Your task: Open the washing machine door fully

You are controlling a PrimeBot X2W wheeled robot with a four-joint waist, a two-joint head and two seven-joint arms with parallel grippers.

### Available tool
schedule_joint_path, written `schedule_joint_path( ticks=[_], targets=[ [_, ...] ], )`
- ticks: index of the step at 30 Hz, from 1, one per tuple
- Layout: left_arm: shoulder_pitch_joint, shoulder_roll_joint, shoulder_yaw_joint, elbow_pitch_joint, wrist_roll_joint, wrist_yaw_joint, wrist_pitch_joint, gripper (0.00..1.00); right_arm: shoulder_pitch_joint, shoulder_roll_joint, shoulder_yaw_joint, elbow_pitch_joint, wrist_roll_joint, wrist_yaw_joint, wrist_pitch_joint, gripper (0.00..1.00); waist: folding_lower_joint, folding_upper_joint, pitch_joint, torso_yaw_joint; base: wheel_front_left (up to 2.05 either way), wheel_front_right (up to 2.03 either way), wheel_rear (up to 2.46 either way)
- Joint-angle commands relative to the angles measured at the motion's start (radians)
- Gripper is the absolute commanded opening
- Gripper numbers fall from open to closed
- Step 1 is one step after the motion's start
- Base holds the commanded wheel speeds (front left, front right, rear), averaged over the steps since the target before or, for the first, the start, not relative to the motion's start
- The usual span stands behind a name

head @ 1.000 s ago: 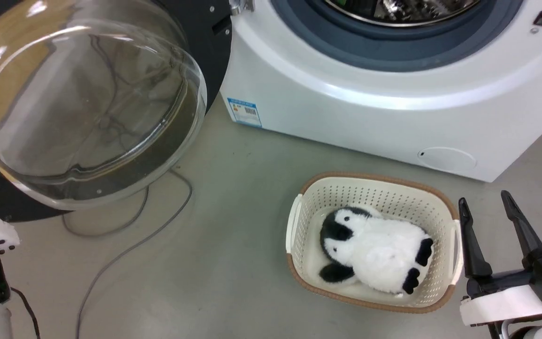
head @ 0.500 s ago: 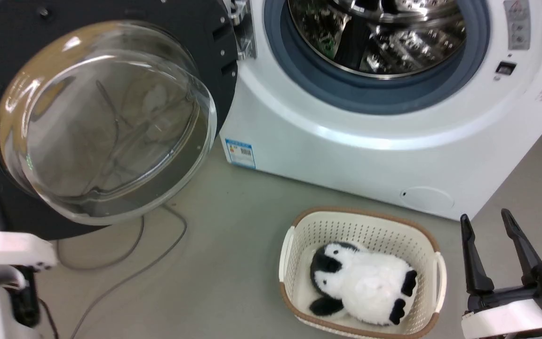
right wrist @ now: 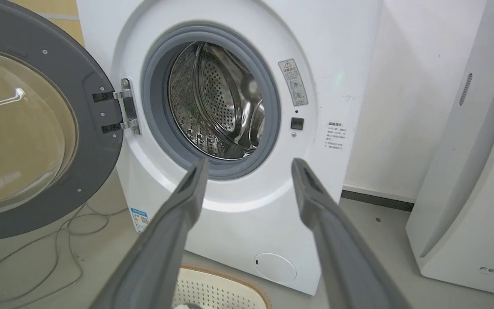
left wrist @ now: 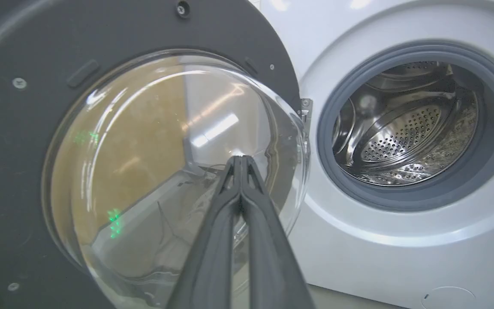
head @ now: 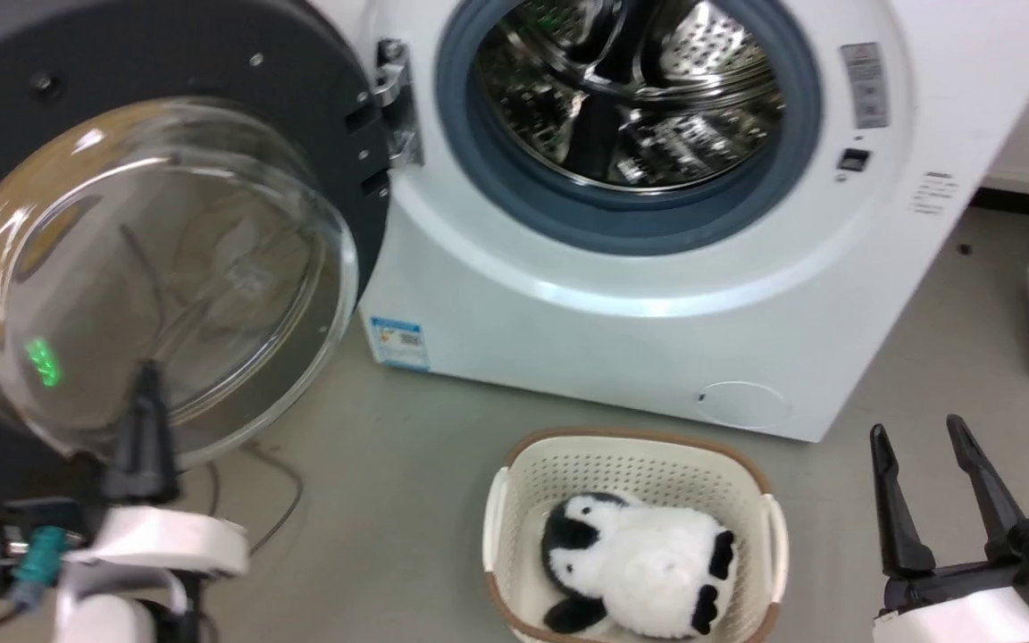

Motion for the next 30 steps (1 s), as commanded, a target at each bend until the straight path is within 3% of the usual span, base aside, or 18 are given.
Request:
schedule_joint_path(
  ticks=[1, 7, 14, 15, 16, 17, 25, 26, 30],
  targets=[
    [0.021, -0.011, -0.021, -0.010, 0.001, -0.006, 0.002, 0.00, 0.012, 0.003, 0.002, -0.004, 0.008, 0.001, -0.004, 1.00, 0.0001, 0.0000, -0.019, -0.028, 0.00, 0.00, 0.00],
    [0.100, -0.034, -0.119, -0.056, -0.028, -0.019, 0.002, 0.00, 0.029, 0.003, 0.015, -0.015, 0.012, 0.001, -0.004, 1.00, 0.0001, 0.0000, -0.040, -0.114, 0.00, 0.00, 0.00],
    [0.157, -0.043, -0.138, -0.053, -0.030, -0.020, 0.002, 0.00, 0.049, 0.003, 0.021, -0.013, 0.015, 0.001, -0.004, 1.00, 0.0001, 0.0000, -0.050, -0.172, 0.00, 0.00, 0.00],
    [0.163, -0.045, -0.135, -0.052, -0.027, -0.020, 0.002, 0.18, 0.051, 0.003, 0.025, -0.012, 0.015, 0.001, -0.004, 1.00, 0.0001, 0.0000, -0.051, -0.179, 0.00, 0.00, 0.00],
    [0.169, -0.046, -0.132, -0.055, -0.022, -0.018, 0.002, 0.89, 0.053, 0.003, 0.027, -0.010, 0.016, 0.001, -0.004, 1.00, 0.0001, 0.0000, -0.051, -0.184, 0.00, 0.00, 0.00],
    [0.175, -0.047, -0.129, -0.057, -0.017, -0.016, 0.002, 1.00, 0.056, 0.003, 0.029, -0.009, 0.016, 0.001, -0.004, 1.00, 0.0001, 0.0000, -0.052, -0.189, 0.00, 0.00, 0.00],
    [0.201, -0.053, -0.119, -0.065, -0.004, -0.015, 0.002, 1.00, 0.070, 0.003, 0.039, 0.003, 0.023, 0.001, -0.004, 1.00, 0.0001, 0.0000, -0.054, -0.214, 0.00, 0.00, 0.00],
    [0.192, -0.053, -0.118, -0.061, -0.007, -0.016, 0.000, 0.00, 0.060, 0.000, 0.037, 0.002, 0.019, 0.000, 0.000, 0.00, 0.0001, 0.0000, -0.054, -0.214, 0.00, 0.00, 0.00],
    [0.192, -0.054, -0.118, -0.060, -0.007, -0.015, 0.001, 0.00, 0.059, 0.000, 0.036, 0.002, 0.019, 0.000, 0.002, 0.00, 0.0001, 0.0000, -0.054, -0.215, 0.00, 0.00, 0.00]
  ],
)
